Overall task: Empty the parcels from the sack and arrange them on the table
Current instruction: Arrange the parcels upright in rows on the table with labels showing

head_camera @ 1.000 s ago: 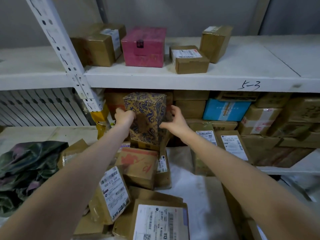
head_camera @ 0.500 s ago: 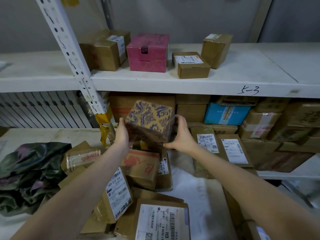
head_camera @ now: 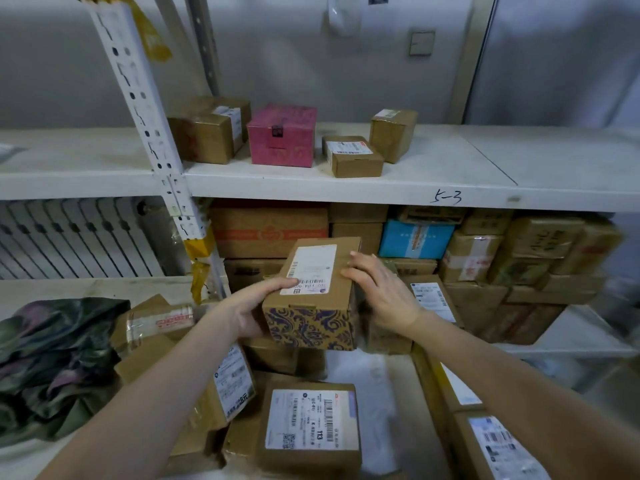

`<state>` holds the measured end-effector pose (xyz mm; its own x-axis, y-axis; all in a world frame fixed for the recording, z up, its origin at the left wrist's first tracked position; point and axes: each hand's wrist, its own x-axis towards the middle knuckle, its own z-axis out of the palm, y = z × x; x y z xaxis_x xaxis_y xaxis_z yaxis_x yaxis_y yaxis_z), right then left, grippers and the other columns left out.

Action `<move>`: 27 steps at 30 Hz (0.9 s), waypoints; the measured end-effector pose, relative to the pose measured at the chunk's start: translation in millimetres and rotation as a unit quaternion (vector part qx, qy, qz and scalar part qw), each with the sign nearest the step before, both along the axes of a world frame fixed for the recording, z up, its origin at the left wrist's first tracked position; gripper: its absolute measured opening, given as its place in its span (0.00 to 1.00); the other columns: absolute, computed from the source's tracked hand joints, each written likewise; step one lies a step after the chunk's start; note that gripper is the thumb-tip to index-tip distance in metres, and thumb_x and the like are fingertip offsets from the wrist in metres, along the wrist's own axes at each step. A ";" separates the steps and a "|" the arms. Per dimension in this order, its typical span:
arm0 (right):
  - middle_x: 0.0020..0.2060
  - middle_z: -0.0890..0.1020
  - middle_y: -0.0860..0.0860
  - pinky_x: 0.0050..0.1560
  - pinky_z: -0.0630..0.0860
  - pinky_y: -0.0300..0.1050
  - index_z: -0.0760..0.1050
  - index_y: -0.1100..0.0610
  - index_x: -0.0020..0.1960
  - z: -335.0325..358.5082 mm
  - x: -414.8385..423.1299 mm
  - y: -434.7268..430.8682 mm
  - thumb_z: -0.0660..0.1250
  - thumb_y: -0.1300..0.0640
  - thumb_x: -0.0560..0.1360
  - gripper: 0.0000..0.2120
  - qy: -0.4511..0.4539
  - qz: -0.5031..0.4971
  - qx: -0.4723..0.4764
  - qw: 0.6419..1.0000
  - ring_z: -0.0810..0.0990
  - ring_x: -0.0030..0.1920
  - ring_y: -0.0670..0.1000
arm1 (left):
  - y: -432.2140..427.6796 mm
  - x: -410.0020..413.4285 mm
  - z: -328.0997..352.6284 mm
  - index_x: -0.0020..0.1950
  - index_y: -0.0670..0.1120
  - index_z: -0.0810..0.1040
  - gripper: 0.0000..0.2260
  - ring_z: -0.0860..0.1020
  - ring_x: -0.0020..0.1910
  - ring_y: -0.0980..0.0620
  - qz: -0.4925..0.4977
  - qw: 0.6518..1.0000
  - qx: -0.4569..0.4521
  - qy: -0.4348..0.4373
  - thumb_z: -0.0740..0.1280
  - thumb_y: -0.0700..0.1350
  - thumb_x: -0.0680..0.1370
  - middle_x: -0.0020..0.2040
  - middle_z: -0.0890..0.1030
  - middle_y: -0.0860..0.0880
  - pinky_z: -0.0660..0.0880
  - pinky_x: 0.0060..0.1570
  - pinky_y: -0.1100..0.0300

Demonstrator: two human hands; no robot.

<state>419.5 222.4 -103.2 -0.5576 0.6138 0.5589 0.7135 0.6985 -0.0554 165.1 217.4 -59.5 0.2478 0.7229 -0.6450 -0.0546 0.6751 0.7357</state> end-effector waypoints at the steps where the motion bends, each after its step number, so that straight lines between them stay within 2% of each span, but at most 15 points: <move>1: 0.65 0.62 0.54 0.68 0.63 0.61 0.61 0.56 0.68 2.3 1.3 -3.8 0.81 0.64 0.56 0.46 -0.003 -0.026 -0.010 1.000 0.61 0.68 0.55 | -3.9 3.3 2.8 0.58 0.43 0.77 0.22 0.78 0.53 0.39 -0.004 1.000 0.010 -0.007 0.72 0.49 0.67 0.45 0.85 0.38 0.73 0.55 0.43; 3: 0.67 0.61 0.53 0.70 0.66 0.60 0.59 0.54 0.71 3.0 4.7 -8.3 0.78 0.65 0.60 0.45 0.012 -0.097 -0.054 0.994 0.62 0.69 0.55 | -7.8 8.3 4.4 0.58 0.43 0.77 0.20 0.78 0.53 0.39 -0.012 0.999 0.026 -0.020 0.71 0.47 0.68 0.47 0.85 0.38 0.73 0.55 0.43; 5: 0.69 0.61 0.54 0.66 0.71 0.52 0.58 0.55 0.73 2.9 11.3 -13.3 0.72 0.68 0.66 0.40 0.080 -0.174 -0.123 0.974 0.66 0.68 0.56 | -11.1 13.0 4.6 0.61 0.42 0.76 0.20 0.79 0.53 0.40 -0.022 0.999 0.046 -0.002 0.71 0.43 0.70 0.48 0.85 0.40 0.73 0.56 0.45; 8: 0.69 0.61 0.55 0.59 0.72 0.45 0.59 0.58 0.73 12.2 19.9 -24.3 0.67 0.71 0.69 0.35 0.186 -0.219 -0.157 0.945 0.69 0.66 0.56 | -14.8 16.4 8.4 0.71 0.45 0.68 0.29 0.80 0.51 0.44 -0.038 0.986 0.127 0.103 0.72 0.37 0.71 0.52 0.81 0.46 0.77 0.52 0.49; 10: 0.69 0.62 0.54 0.54 0.70 0.42 0.60 0.58 0.72 22.9 21.1 -30.9 0.67 0.70 0.70 0.33 0.202 -0.208 -0.144 0.946 0.70 0.64 0.55 | -16.3 19.8 15.5 0.70 0.49 0.63 0.35 0.79 0.48 0.49 -0.057 0.959 0.204 0.189 0.75 0.35 0.68 0.53 0.75 0.51 0.80 0.45 0.51; 12: 0.68 0.64 0.55 0.61 0.69 0.44 0.62 0.59 0.71 37.0 17.2 -38.7 0.68 0.66 0.70 0.32 0.190 -0.172 -0.109 0.960 0.68 0.66 0.55 | -20.7 26.3 24.6 0.67 0.49 0.61 0.36 0.76 0.47 0.55 -0.089 0.924 0.273 0.252 0.77 0.36 0.66 0.55 0.70 0.52 0.78 0.39 0.57; 13: 0.68 0.66 0.56 0.66 0.69 0.49 0.63 0.59 0.71 44.1 14.5 -42.2 0.69 0.63 0.69 0.32 0.167 -0.148 -0.093 0.970 0.67 0.68 0.55 | -22.5 30.1 28.6 0.66 0.50 0.60 0.36 0.75 0.48 0.55 -0.112 0.903 0.306 0.279 0.77 0.37 0.65 0.56 0.69 0.52 0.76 0.38 0.59; 16: 0.72 0.63 0.53 0.74 0.58 0.61 0.58 0.55 0.74 60.7 12.4 -51.1 0.74 0.49 0.66 0.42 0.004 -0.125 -0.100 0.987 0.58 0.74 0.54 | -26.3 42.6 37.7 0.63 0.52 0.57 0.38 0.74 0.55 0.49 -0.206 0.828 0.390 0.346 0.79 0.43 0.62 0.60 0.70 0.50 0.78 0.49 0.51; 17: 0.74 0.60 0.51 0.75 0.52 0.62 0.56 0.52 0.75 65.4 14.2 -52.2 0.74 0.46 0.65 0.45 -0.052 -0.137 -0.116 0.982 0.55 0.76 0.52 | -27.8 46.0 41.3 0.62 0.53 0.57 0.38 0.74 0.56 0.48 -0.239 0.792 0.413 0.380 0.79 0.45 0.61 0.59 0.71 0.50 0.75 0.57 0.47; 19: 0.75 0.59 0.48 0.74 0.47 0.66 0.53 0.49 0.76 73.5 20.2 -53.7 0.74 0.41 0.64 0.48 -0.135 -0.165 -0.131 0.968 0.52 0.76 0.51 | -30.2 50.2 49.0 0.62 0.53 0.56 0.39 0.74 0.57 0.47 -0.285 0.719 0.449 0.447 0.78 0.50 0.60 0.58 0.73 0.51 0.59 0.70 0.40; 21: 0.75 0.60 0.49 0.73 0.47 0.68 0.53 0.48 0.77 78.5 26.9 -58.8 0.74 0.38 0.63 0.50 -0.182 -0.192 -0.141 0.954 0.54 0.76 0.52 | -32.8 53.0 54.1 0.64 0.53 0.56 0.40 0.72 0.62 0.47 -0.326 0.655 0.475 0.489 0.78 0.52 0.61 0.59 0.73 0.50 0.46 0.73 0.38; 23: 0.74 0.62 0.49 0.73 0.51 0.65 0.52 0.48 0.77 81.0 30.2 -65.5 0.75 0.37 0.62 0.52 -0.173 -0.205 -0.181 0.946 0.58 0.75 0.53 | -35.4 54.7 55.1 0.65 0.53 0.56 0.41 0.69 0.65 0.47 -0.353 0.612 0.495 0.505 0.78 0.52 0.61 0.61 0.72 0.50 0.41 0.72 0.38; 24: 0.72 0.65 0.49 0.73 0.58 0.62 0.52 0.48 0.77 80.7 31.1 -69.7 0.76 0.37 0.62 0.52 -0.153 -0.208 -0.199 0.946 0.61 0.73 0.53 | -37.3 56.4 55.4 0.66 0.53 0.56 0.41 0.67 0.66 0.47 -0.356 0.602 0.505 0.506 0.77 0.51 0.62 0.62 0.71 0.49 0.39 0.72 0.38; 26: 0.67 0.69 0.49 0.66 0.70 0.53 0.55 0.50 0.75 76.0 32.1 -77.4 0.78 0.39 0.60 0.52 -0.095 -0.218 -0.213 0.948 0.67 0.67 0.52 | -41.1 62.5 55.2 0.69 0.53 0.55 0.42 0.62 0.70 0.47 -0.338 0.597 0.529 0.500 0.77 0.50 0.63 0.66 0.69 0.49 0.38 0.71 0.36; 27: 0.65 0.70 0.49 0.62 0.72 0.50 0.57 0.51 0.74 73.2 33.4 -82.4 0.78 0.40 0.59 0.51 -0.060 -0.232 -0.220 0.946 0.69 0.65 0.51 | -42.9 66.9 54.3 0.71 0.54 0.54 0.42 0.58 0.73 0.47 -0.314 0.598 0.545 0.497 0.76 0.48 0.64 0.69 0.66 0.48 0.37 0.70 0.35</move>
<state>452.9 139.9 -30.0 -0.2148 0.9663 0.1417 0.9568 0.2373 -0.1679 232.0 174.5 -5.2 0.5770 0.8137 0.0710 0.7874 -0.5772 0.2163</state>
